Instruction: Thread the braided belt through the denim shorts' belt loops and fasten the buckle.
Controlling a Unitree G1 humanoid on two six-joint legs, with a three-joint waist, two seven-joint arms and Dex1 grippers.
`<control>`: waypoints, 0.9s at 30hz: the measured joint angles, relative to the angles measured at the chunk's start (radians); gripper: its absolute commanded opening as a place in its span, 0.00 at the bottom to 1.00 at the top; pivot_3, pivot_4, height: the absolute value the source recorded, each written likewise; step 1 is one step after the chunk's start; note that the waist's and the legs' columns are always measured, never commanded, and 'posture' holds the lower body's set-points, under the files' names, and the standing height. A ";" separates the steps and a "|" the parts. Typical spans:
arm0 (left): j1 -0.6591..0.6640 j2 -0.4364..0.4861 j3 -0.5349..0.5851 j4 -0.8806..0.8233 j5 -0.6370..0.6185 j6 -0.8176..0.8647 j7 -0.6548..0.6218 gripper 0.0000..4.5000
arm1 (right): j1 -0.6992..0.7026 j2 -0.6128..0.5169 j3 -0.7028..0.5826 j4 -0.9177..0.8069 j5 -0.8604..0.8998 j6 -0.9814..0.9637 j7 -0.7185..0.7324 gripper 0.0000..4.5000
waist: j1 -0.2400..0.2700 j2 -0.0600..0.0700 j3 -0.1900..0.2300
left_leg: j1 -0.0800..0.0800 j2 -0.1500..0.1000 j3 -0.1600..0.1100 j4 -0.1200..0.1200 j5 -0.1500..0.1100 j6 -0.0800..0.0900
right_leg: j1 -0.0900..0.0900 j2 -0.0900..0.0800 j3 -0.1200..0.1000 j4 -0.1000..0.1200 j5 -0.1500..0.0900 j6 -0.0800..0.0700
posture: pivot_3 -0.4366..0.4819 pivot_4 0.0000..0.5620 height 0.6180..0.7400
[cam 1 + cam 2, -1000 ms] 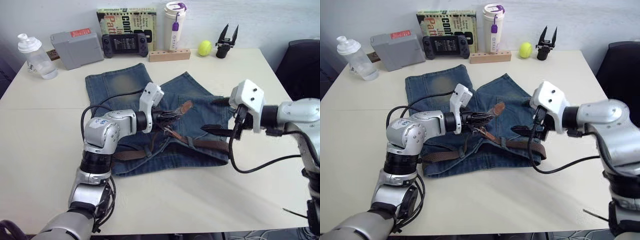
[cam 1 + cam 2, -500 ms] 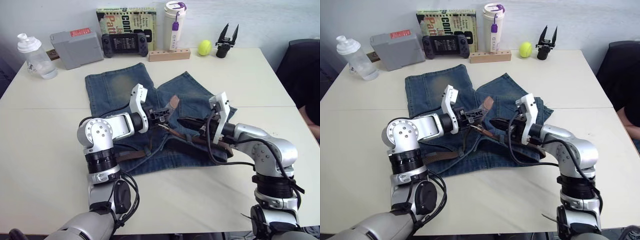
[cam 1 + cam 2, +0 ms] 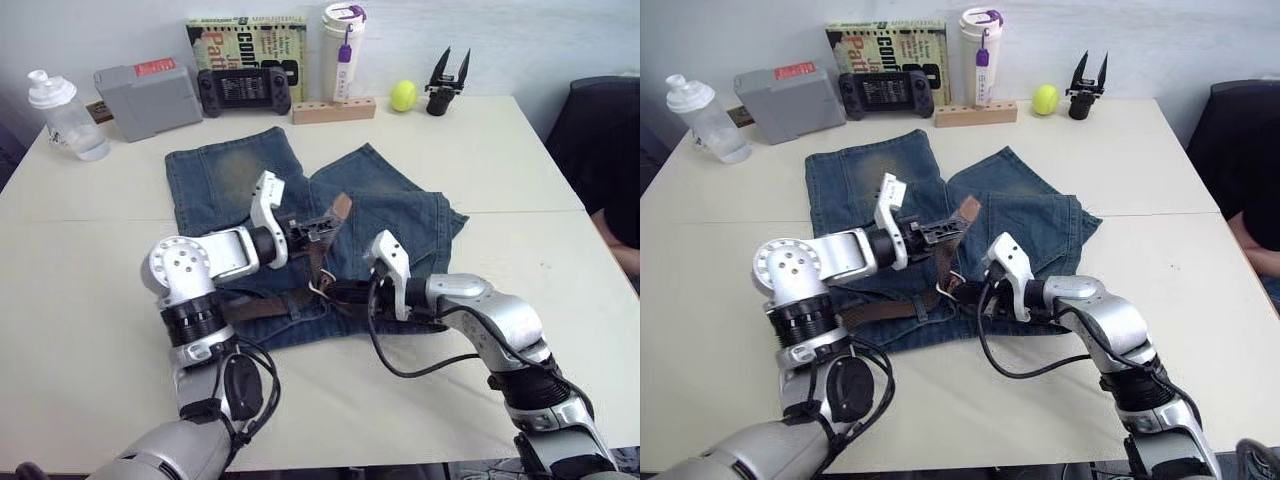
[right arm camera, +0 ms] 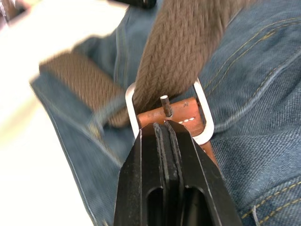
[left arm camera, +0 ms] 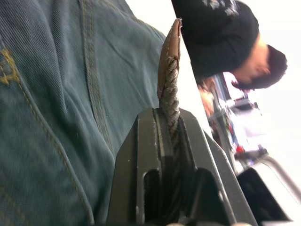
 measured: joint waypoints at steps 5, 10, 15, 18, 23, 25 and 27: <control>0.057 0.160 -0.020 0.031 -0.139 0.007 -0.018 0.00 | -0.009 -0.034 0.061 0.013 -0.071 -0.088 0.026 0.01 | -0.008 -0.002 -0.004 | 0.001 0.001 0.000 -0.001 0.000 -0.001 | 0.000 0.000 0.000 0.000 0.000 0.000 | 0.48 0.27 0.61; 0.136 0.268 -0.025 0.047 -0.216 0.007 -0.001 0.00 | -0.017 -0.064 0.093 0.015 -0.119 -0.137 0.050 0.01 | -0.005 -0.009 -0.009 | 0.001 0.001 -0.001 0.000 0.000 -0.001 | 0.001 -0.001 0.000 0.000 0.000 0.000 | 0.48 0.27 0.61; 0.222 0.319 -0.025 0.042 -0.333 0.006 0.039 0.00 | -0.043 -0.073 0.065 0.020 -0.092 -0.111 0.092 0.01 | -0.004 -0.012 -0.011 | 0.000 0.001 -0.001 0.000 0.000 -0.001 | 0.001 -0.001 0.000 -0.001 0.000 0.000 | 0.48 0.27 0.61; 0.225 0.318 -0.012 0.027 -0.353 0.006 0.083 0.00 | -0.062 -0.072 0.038 0.022 -0.042 -0.044 0.127 0.01 | -0.003 -0.012 -0.010 | 0.000 0.000 -0.002 0.000 -0.001 -0.001 | 0.001 -0.002 -0.001 -0.001 0.000 0.000 | 0.48 0.27 0.61; 0.225 0.303 -0.010 0.004 -0.363 0.005 0.116 0.00 | -0.103 -0.067 0.005 0.025 -0.006 0.017 0.137 0.01 | -0.006 -0.012 -0.010 | -0.001 0.000 -0.002 -0.001 -0.001 -0.001 | 0.000 -0.001 -0.001 -0.002 0.000 0.000 | 0.48 0.27 0.61; 0.228 0.296 -0.015 -0.008 -0.373 0.005 0.125 0.00 | -0.115 -0.040 0.007 0.038 -0.004 0.028 0.137 0.01 | -0.007 -0.012 -0.010 | -0.001 0.001 -0.001 -0.001 -0.001 -0.001 | 0.000 -0.001 -0.001 -0.002 0.000 0.000 | 0.48 0.27 0.61; 0.245 0.299 -0.019 -0.029 -0.376 0.004 0.130 0.00 | -0.115 -0.023 0.019 0.053 -0.007 0.026 0.138 0.01 | -0.006 -0.012 -0.010 | -0.001 0.000 -0.001 -0.001 -0.001 -0.001 | 0.000 -0.001 0.000 -0.002 0.000 0.000 | 0.48 0.27 0.61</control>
